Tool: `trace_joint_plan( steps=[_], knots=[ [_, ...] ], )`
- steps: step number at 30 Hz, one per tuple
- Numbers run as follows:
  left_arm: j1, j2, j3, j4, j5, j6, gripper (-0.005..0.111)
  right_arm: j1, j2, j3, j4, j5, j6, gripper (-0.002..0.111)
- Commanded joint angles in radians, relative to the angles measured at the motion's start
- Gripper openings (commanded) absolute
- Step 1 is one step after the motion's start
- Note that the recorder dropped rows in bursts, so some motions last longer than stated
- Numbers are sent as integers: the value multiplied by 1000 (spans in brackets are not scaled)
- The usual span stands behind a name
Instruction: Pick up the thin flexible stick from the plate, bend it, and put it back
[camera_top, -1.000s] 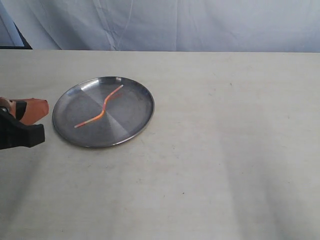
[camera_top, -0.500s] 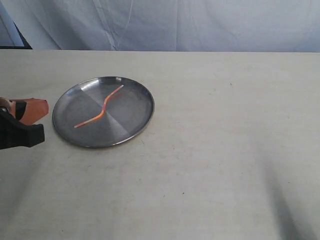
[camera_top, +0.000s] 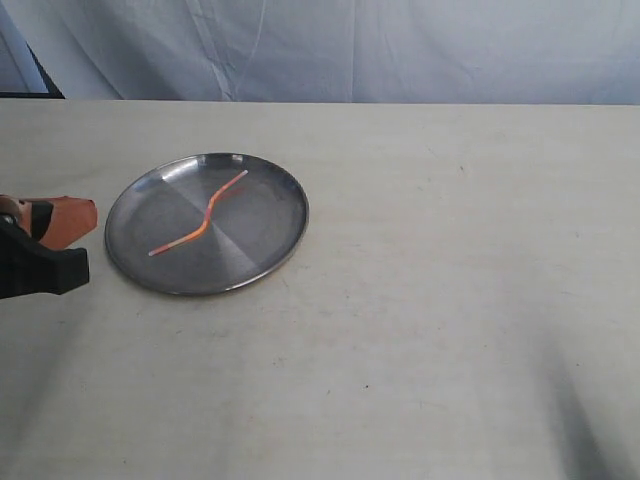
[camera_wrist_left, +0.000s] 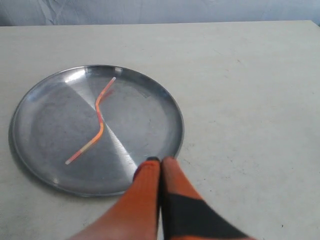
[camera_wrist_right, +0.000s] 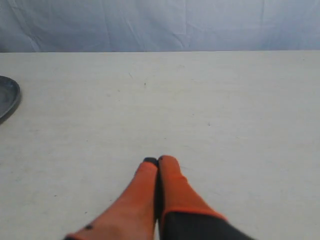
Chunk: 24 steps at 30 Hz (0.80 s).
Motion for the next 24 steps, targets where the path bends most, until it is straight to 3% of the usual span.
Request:
trace_joint_plan(
  steps=[1,7,11,18,24],
  knots=[
    [-11,-4,6,-6,-7,0,0,-4,-6,2,-8,-9,3,0],
    [-9,-45,25,312,7,36,0,-4,-6,2,-4,-9,3,0],
    [27,-160,86,295,5,38,0,-4,-6,2,-2,-9,3,0],
    [231,-484,242,231,9,79,0,-4,-6,2,-2,-9,3,0],
    [425,-669,351,72,28,301,0,-4,-6,2,-2,-9,3,0]
  ],
)
